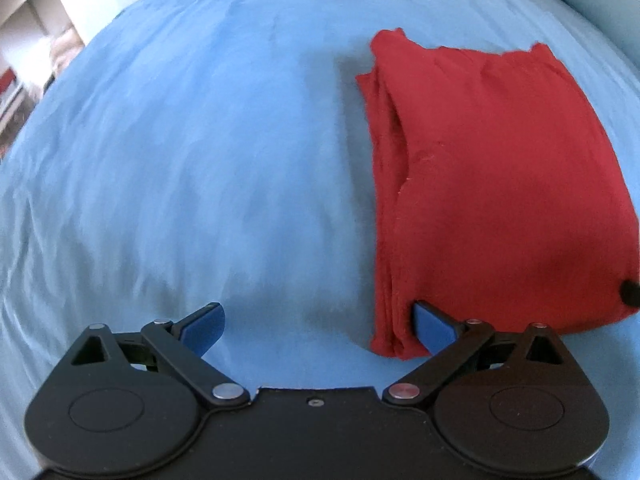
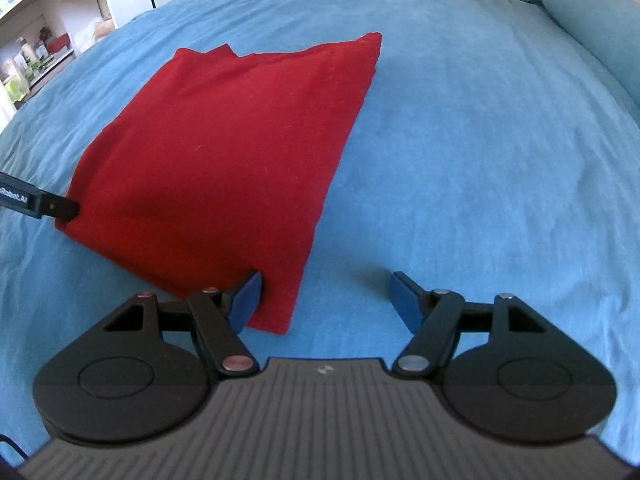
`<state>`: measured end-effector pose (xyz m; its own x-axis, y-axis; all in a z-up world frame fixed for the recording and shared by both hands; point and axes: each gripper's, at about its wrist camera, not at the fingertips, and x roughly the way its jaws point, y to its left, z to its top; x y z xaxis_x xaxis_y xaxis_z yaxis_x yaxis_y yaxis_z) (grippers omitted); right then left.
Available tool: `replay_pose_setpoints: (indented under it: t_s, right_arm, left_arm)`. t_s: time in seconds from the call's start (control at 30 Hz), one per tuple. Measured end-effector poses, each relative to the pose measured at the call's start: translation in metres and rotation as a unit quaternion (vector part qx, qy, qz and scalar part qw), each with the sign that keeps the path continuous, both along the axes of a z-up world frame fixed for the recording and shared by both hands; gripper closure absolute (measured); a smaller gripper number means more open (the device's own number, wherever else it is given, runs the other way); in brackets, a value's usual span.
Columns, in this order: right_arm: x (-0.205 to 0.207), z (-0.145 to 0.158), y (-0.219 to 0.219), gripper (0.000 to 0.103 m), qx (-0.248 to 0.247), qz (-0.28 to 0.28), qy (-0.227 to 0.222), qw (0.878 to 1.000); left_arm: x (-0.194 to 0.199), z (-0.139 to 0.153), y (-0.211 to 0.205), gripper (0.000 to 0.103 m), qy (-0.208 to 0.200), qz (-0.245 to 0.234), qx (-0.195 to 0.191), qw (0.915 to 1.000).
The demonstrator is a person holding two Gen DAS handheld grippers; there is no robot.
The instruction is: Fold small clothes
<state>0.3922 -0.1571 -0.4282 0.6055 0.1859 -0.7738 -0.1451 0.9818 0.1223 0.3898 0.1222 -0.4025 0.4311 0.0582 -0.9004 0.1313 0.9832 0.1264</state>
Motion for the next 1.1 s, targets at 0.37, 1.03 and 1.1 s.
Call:
replay_pose_setpoints:
  t_s: [0.37,1.03,1.1]
  right_arm:
    - [0.018,0.098,-0.024,0.0,0.059,0.002,-0.054,0.997]
    - [0.108,0.01,-0.043,0.01,0.204,-0.074,0.099,0.971]
    - [0.109,0.004,-0.041,0.014,0.225,-0.082,0.105,0.965]
  left_arm:
    - [-0.001,0.091,-0.005,0.0,-0.076,-0.072,0.026,0.9942]
    - [0.109,-0.001,-0.008,0.025,0.033,-0.064,-0.209,0.9752]
    - [0.108,-0.004,-0.01,0.027,0.031,-0.064,-0.212,0.9748]
